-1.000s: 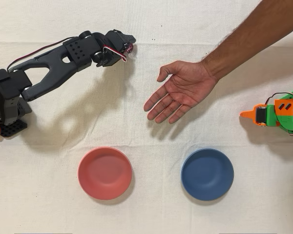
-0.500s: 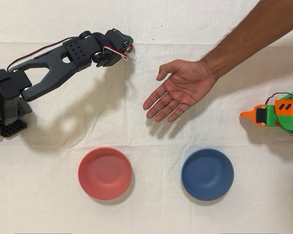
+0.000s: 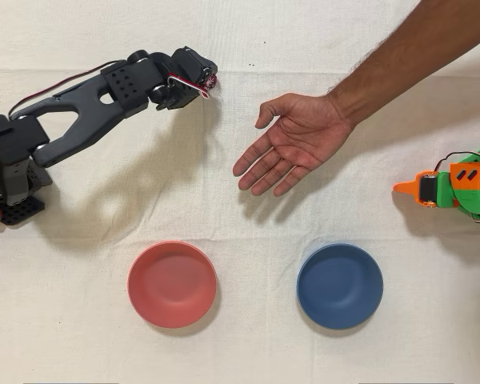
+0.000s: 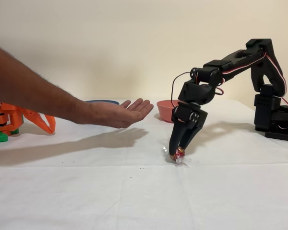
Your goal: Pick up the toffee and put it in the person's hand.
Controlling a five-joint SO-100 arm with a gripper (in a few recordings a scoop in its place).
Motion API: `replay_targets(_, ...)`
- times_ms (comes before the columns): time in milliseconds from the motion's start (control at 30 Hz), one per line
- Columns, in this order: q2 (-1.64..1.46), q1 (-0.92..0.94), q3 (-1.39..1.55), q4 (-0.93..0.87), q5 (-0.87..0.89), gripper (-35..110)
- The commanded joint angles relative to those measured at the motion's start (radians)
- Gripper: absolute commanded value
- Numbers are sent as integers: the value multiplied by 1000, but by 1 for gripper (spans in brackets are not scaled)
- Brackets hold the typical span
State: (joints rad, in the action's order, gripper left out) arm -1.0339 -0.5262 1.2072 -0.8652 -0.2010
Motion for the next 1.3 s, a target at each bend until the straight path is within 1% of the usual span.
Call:
replay_targets(0,-202,18,-37,-20,-18,4)
replay_targets(367,-376,87,-35,-91,-15,5)
replay_targets(700,-511,156,-3,-78,-43,5)
replay_targets(900,-535,196,-2,-29,-77,5)
replay_targets(1267,-534,229,41,124,-120,6)
